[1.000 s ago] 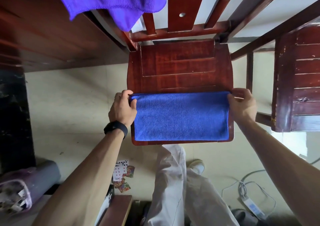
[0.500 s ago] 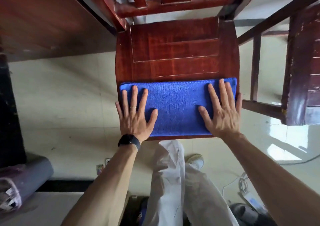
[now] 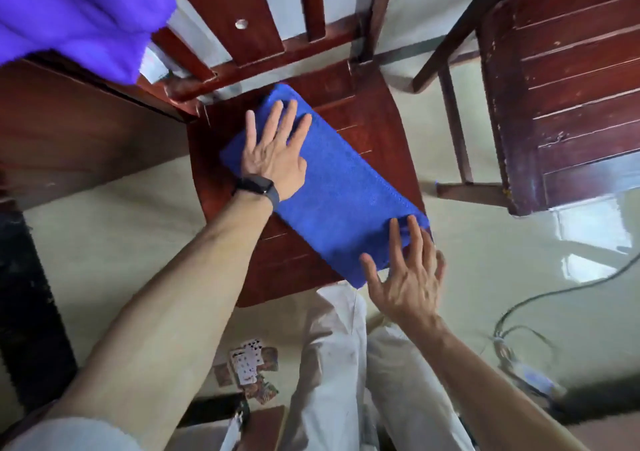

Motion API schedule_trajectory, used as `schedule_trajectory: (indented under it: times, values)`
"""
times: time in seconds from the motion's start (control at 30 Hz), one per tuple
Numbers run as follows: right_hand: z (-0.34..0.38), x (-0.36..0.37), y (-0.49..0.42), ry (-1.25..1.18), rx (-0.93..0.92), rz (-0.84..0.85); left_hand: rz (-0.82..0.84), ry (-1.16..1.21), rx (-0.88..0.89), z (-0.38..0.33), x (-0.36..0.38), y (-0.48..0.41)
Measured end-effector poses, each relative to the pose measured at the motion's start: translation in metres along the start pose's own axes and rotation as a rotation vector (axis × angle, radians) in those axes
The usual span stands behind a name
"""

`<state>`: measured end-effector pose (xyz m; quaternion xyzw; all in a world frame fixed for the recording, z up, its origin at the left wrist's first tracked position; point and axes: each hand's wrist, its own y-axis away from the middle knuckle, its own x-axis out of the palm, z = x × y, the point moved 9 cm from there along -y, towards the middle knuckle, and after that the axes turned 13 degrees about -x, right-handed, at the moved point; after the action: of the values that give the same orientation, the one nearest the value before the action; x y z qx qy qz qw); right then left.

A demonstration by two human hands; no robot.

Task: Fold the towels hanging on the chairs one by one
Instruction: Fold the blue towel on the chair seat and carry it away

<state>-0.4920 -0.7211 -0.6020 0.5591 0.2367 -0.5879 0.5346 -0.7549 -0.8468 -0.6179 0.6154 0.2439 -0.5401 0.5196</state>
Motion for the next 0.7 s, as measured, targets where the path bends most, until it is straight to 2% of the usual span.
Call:
schedule_trajectory:
  times: [0.1,0.2,0.3,0.37,0.43,0.5,0.53,0.6,0.7]
  values:
    - [0.018,0.010,0.019,-0.119,0.104,0.087,-0.008,-0.048,0.064,-0.042,-0.017,-0.023]
    - [0.021,0.015,0.026,-0.232,0.156,0.136,-0.003,0.065,0.021,-0.065,-0.019,-0.017]
    - [0.002,-0.001,0.020,-0.432,0.216,-0.041,-0.129,0.362,-0.138,-0.055,-0.021,0.025]
    - [-0.017,-0.008,0.012,-0.484,0.274,-0.081,-0.226,0.584,-0.349,-0.034,-0.012,0.074]
    - [-0.031,-0.010,0.001,-0.488,0.293,-0.035,-0.151,0.733,-0.665,-0.011,0.020,0.132]
    - [-0.038,-0.006,-0.011,-0.485,0.264,0.044,0.038,0.793,-0.911,0.000,0.056,0.183]
    - [-0.039,-0.003,-0.016,-0.484,0.251,0.089,0.136,0.801,-0.964,0.000,0.072,0.199]
    - [-0.043,-0.001,-0.025,-0.504,0.269,0.161,0.289,0.804,-0.952,-0.005,0.094,0.214]
    - [-0.049,-0.001,-0.028,-0.638,0.426,0.238,0.348,0.924,-0.894,-0.011,0.101,0.214]
